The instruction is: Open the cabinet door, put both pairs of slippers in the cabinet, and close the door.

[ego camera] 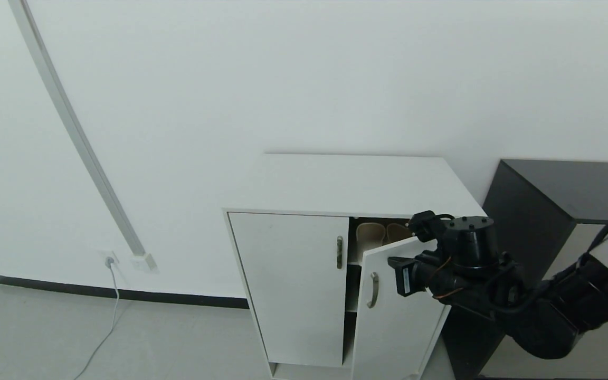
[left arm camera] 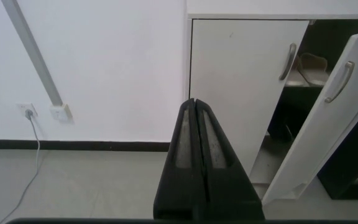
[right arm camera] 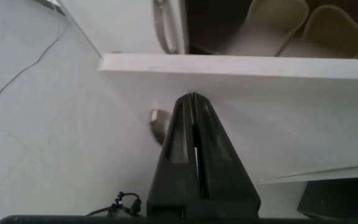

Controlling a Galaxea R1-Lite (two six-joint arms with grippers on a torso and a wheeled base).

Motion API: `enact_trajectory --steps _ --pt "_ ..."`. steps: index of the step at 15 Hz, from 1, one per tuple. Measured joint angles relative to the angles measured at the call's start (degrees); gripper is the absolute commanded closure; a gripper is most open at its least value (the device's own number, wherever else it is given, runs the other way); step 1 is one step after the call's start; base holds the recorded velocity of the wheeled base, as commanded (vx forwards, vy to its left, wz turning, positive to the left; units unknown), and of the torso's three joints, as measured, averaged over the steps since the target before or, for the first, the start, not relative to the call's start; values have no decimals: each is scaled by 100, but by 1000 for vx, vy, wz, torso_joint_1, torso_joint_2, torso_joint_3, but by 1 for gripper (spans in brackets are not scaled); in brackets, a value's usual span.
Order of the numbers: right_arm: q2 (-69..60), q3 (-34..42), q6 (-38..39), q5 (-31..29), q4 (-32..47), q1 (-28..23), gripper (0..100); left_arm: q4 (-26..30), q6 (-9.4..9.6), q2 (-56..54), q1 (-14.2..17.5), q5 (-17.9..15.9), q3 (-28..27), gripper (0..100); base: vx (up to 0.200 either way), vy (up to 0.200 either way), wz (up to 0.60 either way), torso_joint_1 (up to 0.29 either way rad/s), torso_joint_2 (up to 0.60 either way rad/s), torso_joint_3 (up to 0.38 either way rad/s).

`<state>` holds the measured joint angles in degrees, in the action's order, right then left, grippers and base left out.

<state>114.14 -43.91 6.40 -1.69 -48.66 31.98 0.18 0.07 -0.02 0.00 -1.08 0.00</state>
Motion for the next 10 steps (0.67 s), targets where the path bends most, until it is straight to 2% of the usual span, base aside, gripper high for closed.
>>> enact_trajectory --steps 10 --pt "703 -696 -13 -5 -2 -144 100 -2 6 0 0 -2 0 100 0 0 0 0 0 0"
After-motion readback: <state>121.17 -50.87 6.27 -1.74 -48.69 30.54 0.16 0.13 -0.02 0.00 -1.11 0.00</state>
